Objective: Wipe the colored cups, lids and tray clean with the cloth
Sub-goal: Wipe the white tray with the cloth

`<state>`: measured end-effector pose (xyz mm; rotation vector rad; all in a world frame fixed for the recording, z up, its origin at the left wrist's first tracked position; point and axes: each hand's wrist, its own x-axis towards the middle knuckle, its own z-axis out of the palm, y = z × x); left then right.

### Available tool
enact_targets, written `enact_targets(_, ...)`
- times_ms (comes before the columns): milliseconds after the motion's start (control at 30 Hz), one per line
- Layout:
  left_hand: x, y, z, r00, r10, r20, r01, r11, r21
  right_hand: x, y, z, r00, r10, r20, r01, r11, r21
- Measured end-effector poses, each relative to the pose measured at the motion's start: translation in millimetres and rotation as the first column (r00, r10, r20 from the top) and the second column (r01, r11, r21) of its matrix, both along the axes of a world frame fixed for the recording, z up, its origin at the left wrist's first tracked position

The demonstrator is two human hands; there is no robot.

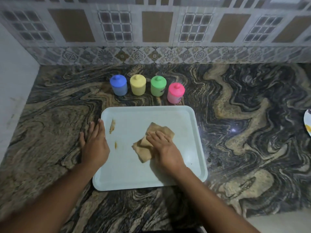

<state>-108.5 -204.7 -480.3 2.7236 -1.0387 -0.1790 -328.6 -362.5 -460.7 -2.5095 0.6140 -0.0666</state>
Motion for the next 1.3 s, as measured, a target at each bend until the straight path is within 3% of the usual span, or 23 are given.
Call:
enact_targets(133,0,-3,1,1.0,0.003,0.002,-0.003,1.0,0.003,-18,-52,0,0.906,-0.409,-0.11,0.405,0.913,-0.055)
enact_targets(200,0,-6,3,1.0,0.007,-0.003,-0.007,1.0,0.012,8,-60,0,0.89,-0.438,-0.129,0.425,0.898,-0.117)
enact_targets(367,-2,-6,5,1.0,-0.002,-0.023,0.002,1.0,0.012,80,13,-6,0.995,-0.08,-0.057,0.074,0.993,-0.088)
enact_targets(467,-3,-7,7,0.999,0.026,-0.03,-0.026,1.0,0.007,54,65,-10,0.984,0.171,-0.05,-0.175,0.981,-0.081)
enact_targets(533,-2,-6,7,0.999,0.029,-0.023,-0.029,1.0,-0.006,8,74,-12,0.978,0.206,-0.046,-0.21,0.973,-0.098)
enact_targets(667,-1,-2,3,1.0,0.02,-0.004,-0.02,1.0,-0.011,-69,21,-8,0.977,-0.155,-0.148,0.134,0.98,-0.147)
enact_targets(733,-1,-3,2,1.0,0.013,-0.003,-0.013,1.0,-0.02,-55,-14,-6,0.927,-0.335,-0.167,0.301,0.933,-0.199)
enact_targets(800,-2,-3,1,1.0,0.004,-0.007,-0.004,1.0,-0.021,-10,-25,-7,0.907,-0.387,-0.165,0.359,0.917,-0.175)
enact_targets(900,-3,-2,1,1.0,0.02,-0.022,-0.02,0.999,-0.035,39,10,-13,0.978,-0.16,-0.136,0.139,0.978,-0.154)
enact_targets(967,-3,-2,1,0.999,0.026,-0.02,-0.027,0.998,-0.054,26,46,-15,0.993,0.043,-0.111,-0.06,0.986,-0.154)
enact_targets(1033,-2,-2,3,0.999,0.04,-0.026,-0.042,0.997,-0.067,-16,63,-10,0.984,0.139,-0.113,-0.153,0.98,-0.124)
enact_targets(1167,0,0,1,1.0,-0.009,-0.027,0.007,0.998,-0.063,-78,16,-3,0.973,-0.113,-0.2,0.08,0.983,-0.164)
enact_targets(1300,7,6,-2,0.996,-0.077,-0.038,0.077,0.997,-0.017,-24,-34,4,0.893,-0.36,-0.271,0.309,0.927,-0.215)
